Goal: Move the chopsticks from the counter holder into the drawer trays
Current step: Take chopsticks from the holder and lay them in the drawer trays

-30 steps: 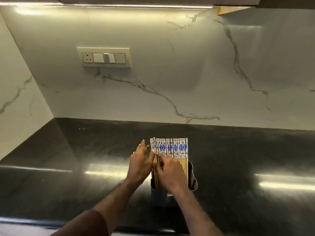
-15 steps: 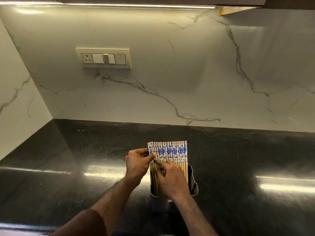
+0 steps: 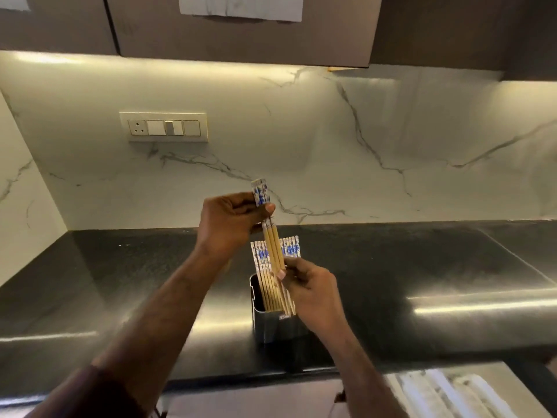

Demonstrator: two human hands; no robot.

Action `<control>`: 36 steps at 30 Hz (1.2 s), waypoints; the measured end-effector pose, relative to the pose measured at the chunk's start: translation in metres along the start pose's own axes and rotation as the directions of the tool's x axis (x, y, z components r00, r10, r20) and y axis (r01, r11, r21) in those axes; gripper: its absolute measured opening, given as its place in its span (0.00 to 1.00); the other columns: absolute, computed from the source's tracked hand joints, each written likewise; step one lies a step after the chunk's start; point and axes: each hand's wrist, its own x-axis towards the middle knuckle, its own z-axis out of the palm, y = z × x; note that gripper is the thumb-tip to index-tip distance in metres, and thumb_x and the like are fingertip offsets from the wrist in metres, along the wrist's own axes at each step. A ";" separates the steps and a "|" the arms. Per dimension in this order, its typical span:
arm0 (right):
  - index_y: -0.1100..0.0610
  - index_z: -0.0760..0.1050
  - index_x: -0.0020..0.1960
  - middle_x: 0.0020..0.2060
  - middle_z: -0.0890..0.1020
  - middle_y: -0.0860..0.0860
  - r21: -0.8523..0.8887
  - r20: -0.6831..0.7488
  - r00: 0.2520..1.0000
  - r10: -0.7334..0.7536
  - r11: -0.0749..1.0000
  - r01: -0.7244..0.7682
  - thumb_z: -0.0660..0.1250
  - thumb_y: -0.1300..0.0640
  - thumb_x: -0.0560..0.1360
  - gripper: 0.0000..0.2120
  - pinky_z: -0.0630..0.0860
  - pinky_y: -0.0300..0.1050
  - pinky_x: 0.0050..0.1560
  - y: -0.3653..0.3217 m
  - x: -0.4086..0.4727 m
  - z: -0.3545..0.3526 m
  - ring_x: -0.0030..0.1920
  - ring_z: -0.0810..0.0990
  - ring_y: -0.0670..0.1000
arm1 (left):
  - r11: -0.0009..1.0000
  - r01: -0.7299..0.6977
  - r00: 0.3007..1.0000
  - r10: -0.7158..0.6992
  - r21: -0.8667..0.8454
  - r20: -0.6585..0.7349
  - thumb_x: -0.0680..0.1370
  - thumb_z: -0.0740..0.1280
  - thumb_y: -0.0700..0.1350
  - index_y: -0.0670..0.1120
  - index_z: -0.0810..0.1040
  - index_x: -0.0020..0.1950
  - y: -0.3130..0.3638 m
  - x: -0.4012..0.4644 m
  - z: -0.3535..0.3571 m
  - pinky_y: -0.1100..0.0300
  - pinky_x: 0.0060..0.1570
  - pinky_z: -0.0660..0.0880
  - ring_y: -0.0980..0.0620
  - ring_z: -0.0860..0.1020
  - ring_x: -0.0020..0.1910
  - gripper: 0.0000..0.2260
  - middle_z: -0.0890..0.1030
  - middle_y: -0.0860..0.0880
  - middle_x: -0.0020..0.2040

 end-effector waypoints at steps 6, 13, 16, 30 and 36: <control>0.54 0.82 0.54 0.43 0.86 0.52 0.284 0.101 0.968 0.230 0.926 -0.250 0.69 0.58 0.76 0.08 0.81 0.42 0.40 0.003 -0.101 -0.058 0.42 0.86 0.54 | 0.963 0.231 0.967 -0.212 -0.140 0.141 0.68 0.76 0.39 0.42 0.84 0.48 -0.005 -0.066 0.041 0.60 0.38 0.81 0.48 0.85 0.42 0.09 0.86 0.45 0.42; 0.53 0.84 0.45 0.39 0.86 0.53 0.137 0.053 0.851 0.523 0.840 -0.525 0.69 0.57 0.76 0.05 0.83 0.45 0.42 0.058 -0.190 -0.124 0.40 0.85 0.55 | 0.862 0.489 0.861 -0.452 -0.135 0.233 0.71 0.74 0.38 0.42 0.83 0.47 -0.072 -0.142 0.126 0.59 0.38 0.81 0.49 0.86 0.42 0.06 0.86 0.46 0.41; 0.55 0.84 0.39 0.36 0.85 0.56 0.100 0.014 0.784 0.621 0.779 -0.619 0.67 0.63 0.76 0.10 0.83 0.47 0.40 0.085 -0.214 -0.158 0.37 0.85 0.56 | 0.822 0.561 0.806 -0.517 -0.095 0.287 0.72 0.74 0.39 0.42 0.82 0.48 -0.105 -0.167 0.174 0.60 0.37 0.81 0.49 0.86 0.40 0.06 0.86 0.46 0.40; 0.65 0.82 0.35 0.30 0.84 0.58 -0.086 -0.095 0.489 0.867 0.482 -0.872 0.64 0.68 0.69 0.09 0.81 0.50 0.35 0.291 -0.218 -0.273 0.26 0.80 0.52 | 0.715 0.597 0.704 -0.684 0.364 0.188 0.74 0.73 0.40 0.46 0.84 0.51 -0.290 -0.224 0.368 0.63 0.40 0.81 0.57 0.85 0.42 0.07 0.86 0.51 0.46; 0.61 0.82 0.48 0.38 0.86 0.50 -0.396 0.015 0.422 0.907 0.393 -0.830 0.69 0.58 0.73 0.08 0.78 0.37 0.36 0.359 -0.182 -0.262 0.30 0.81 0.45 | 0.578 0.325 0.752 -0.637 0.748 0.166 0.77 0.69 0.50 0.48 0.78 0.61 -0.350 -0.225 0.382 0.46 0.67 0.70 0.49 0.80 0.57 0.14 0.82 0.50 0.59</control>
